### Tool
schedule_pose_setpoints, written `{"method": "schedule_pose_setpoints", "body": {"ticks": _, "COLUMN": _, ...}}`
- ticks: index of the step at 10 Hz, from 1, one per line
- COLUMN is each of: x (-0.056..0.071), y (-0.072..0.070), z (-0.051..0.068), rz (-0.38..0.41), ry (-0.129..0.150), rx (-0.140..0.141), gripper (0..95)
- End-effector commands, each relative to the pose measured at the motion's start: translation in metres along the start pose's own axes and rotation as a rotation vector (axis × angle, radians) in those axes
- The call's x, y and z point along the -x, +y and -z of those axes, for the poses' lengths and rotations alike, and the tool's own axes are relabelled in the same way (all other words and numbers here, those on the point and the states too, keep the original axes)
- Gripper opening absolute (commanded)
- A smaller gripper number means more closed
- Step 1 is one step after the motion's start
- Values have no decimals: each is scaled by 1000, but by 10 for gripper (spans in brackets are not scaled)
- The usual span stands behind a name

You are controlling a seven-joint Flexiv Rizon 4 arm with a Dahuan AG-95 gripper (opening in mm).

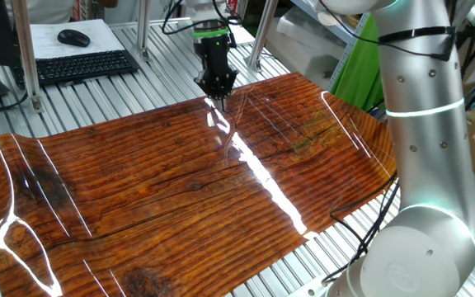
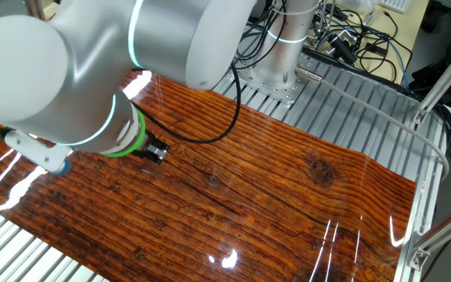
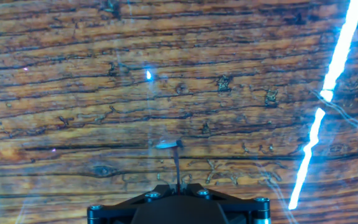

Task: Unfold the leg of the glasses (with one hand)

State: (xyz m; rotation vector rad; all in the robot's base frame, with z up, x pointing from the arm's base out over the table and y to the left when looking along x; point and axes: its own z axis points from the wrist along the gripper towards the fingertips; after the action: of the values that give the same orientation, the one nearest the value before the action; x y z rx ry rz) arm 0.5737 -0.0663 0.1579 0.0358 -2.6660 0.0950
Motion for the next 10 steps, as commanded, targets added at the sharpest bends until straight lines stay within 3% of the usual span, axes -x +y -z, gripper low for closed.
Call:
{"method": "schedule_pose_setpoints", "body": {"ticks": 1, "x": -1, "y": 1, "z": -2, "rz": 0, "ry": -6, "rx": -1, "gripper": 0}}
{"method": "schedule_pose_setpoints", "body": {"ticks": 6, "x": -3, "y": 8, "z": -11, "rz": -1, "ry": -8, "rx": 2, "gripper": 0}}
{"method": "schedule_pose_setpoints", "body": {"ticks": 8, "x": -5, "y": 14, "z": -20, "rz": -9, "ry": -13, "rx": 4, "gripper": 0}}
{"method": "schedule_pose_setpoints", "body": {"ticks": 9, "x": -5, "y": 15, "z": -21, "rz": -12, "ry": -13, "rx": 5, "gripper": 190}}
{"method": "schedule_pose_setpoints", "body": {"ticks": 10, "x": -5, "y": 16, "z": -23, "rz": -13, "ry": -14, "rx": 6, "gripper": 190}}
